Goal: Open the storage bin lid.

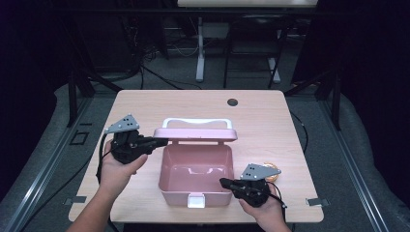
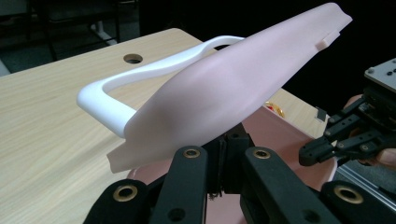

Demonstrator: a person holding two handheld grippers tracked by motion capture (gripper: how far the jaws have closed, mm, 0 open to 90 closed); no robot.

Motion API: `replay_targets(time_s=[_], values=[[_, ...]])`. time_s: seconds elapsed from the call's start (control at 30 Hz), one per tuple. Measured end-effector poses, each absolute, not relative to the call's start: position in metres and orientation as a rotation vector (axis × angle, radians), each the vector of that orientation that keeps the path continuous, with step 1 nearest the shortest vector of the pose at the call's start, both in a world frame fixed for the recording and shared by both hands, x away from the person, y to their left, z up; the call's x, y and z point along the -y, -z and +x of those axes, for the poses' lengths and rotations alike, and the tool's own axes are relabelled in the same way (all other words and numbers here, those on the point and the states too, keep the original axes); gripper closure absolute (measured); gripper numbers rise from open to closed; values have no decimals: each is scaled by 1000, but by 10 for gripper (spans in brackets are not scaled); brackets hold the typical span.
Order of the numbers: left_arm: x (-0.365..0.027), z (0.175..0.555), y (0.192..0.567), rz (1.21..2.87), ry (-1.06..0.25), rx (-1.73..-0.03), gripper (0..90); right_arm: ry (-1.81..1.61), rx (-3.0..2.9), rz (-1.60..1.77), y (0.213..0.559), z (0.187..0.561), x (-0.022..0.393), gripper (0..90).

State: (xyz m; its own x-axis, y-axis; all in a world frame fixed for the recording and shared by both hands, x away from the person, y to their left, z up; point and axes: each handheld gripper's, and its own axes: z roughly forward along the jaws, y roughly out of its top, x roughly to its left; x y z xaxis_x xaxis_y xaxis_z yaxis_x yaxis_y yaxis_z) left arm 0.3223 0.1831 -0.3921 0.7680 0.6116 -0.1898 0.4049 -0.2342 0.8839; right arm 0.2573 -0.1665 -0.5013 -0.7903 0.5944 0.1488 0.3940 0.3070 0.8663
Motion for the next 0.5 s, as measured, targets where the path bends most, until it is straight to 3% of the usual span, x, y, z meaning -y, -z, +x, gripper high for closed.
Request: replay_targets(time_s=[0.5], values=[[-181,335,386,1857,-265,-799,899,-1500,-2371,914,502,258,167,900]])
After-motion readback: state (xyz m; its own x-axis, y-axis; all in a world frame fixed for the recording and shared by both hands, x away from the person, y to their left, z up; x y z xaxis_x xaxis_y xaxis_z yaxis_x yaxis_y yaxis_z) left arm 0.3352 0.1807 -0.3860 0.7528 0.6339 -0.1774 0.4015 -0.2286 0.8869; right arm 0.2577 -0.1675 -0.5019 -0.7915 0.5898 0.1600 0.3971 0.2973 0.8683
